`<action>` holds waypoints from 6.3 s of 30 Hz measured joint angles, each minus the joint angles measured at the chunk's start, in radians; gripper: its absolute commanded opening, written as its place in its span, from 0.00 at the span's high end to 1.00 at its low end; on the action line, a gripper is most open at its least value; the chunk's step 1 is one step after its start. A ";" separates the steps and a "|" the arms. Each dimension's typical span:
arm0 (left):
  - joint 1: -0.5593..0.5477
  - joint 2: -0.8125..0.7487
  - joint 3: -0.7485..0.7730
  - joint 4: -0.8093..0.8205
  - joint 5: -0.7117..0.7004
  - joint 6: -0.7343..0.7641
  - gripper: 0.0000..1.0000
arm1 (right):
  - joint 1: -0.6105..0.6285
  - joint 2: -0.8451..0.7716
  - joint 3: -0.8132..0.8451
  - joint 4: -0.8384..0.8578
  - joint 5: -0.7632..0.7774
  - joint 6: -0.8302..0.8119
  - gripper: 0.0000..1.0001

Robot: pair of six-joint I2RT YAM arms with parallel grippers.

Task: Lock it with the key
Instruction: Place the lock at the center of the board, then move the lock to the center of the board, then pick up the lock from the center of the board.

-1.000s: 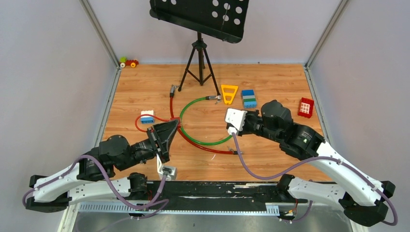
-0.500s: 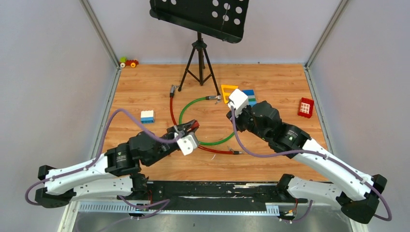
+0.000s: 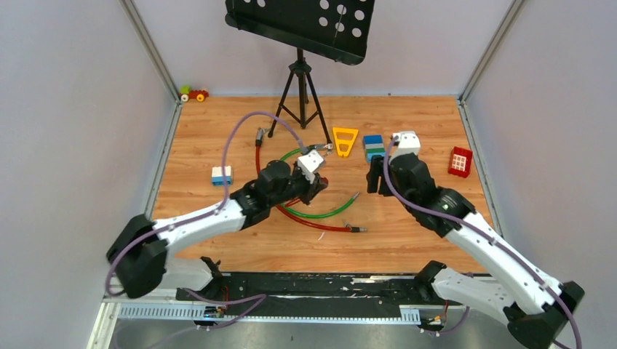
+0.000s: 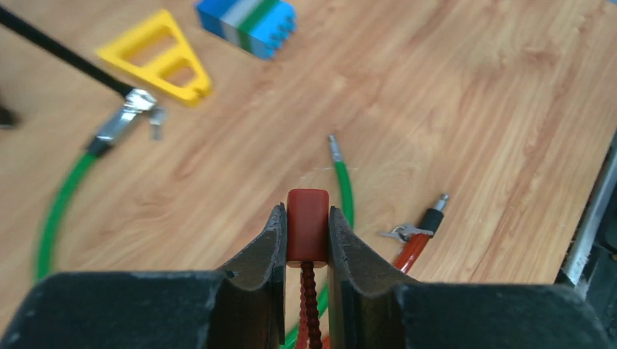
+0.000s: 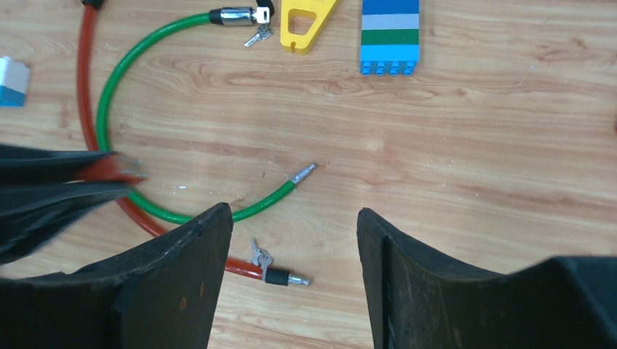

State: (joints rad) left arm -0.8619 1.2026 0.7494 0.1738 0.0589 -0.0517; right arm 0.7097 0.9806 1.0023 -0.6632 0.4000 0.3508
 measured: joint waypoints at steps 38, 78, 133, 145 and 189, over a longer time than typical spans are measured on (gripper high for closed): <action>0.304 0.356 0.241 -0.263 -0.230 -0.214 0.05 | -0.001 -0.041 -0.160 -0.069 -0.047 0.114 0.36; 0.429 0.652 0.327 -0.232 -0.115 -0.125 0.98 | -0.001 -0.036 -0.170 -0.037 -0.145 0.041 0.39; 0.256 0.341 0.162 -0.453 -0.150 -0.045 0.33 | -0.002 0.122 -0.200 0.181 -0.382 0.015 0.39; 0.315 0.166 0.139 -0.501 -0.184 -0.110 0.22 | 0.219 0.112 -0.264 0.351 -0.560 -0.171 0.38; 0.507 -0.593 0.154 -0.732 -0.475 -0.089 0.01 | 0.575 0.859 0.296 0.158 -0.147 0.082 1.00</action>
State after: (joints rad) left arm -0.3546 0.6094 0.9039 -0.5587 -0.4164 -0.1410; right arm 1.2846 1.8397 1.2980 -0.5049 0.2531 0.4332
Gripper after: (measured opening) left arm 0.982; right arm 0.109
